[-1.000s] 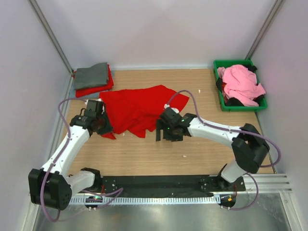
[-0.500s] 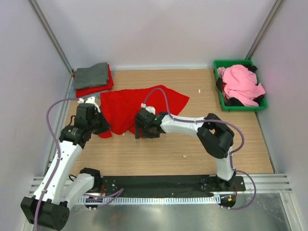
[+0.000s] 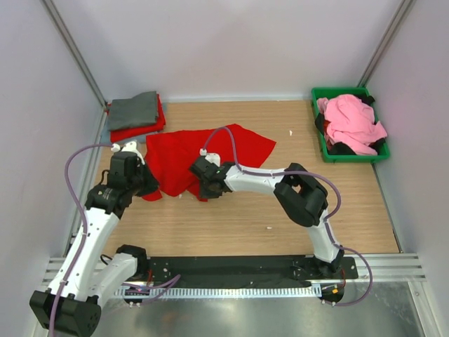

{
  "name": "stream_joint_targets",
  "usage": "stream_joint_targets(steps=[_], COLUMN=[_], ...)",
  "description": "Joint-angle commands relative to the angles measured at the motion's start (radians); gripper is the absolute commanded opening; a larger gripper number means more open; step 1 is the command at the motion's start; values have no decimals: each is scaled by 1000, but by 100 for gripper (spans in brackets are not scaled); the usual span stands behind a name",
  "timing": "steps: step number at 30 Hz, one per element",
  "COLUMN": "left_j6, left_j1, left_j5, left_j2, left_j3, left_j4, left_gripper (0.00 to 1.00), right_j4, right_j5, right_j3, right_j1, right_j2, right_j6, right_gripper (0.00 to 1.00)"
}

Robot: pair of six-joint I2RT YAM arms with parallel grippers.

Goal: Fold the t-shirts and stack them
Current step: Flatten the tshirt out

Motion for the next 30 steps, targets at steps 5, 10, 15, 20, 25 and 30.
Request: stream_joint_targets(steps=[5,10,15,20,25,30], left_j6=[5,5,2,-24,-42,-27], left_j1=[7,7,5,7,7,7], left_j5=[-26,-51,-85,-95,-46,-34], left_j2=[-25,-34,-60,-117,-186,-234], left_j3=[0,0,2,34,127,264], left_j4=[22,19,16,-22,-104,-226], left_gripper=[4,1,0,0,0,0], right_j4=[14,-1,-60,-164,-309,-399], right_j5=[34,71,132,214,312,311], right_j3=[-38,-72,-92,-138,-127,-71], right_j1=[23,23,23,26,31,29], right_j2=[-21,-106,-285,-525,-787,-1037], right_j6=[40,40,35,44,48,23], right_gripper=[5,1,1,2,2,2])
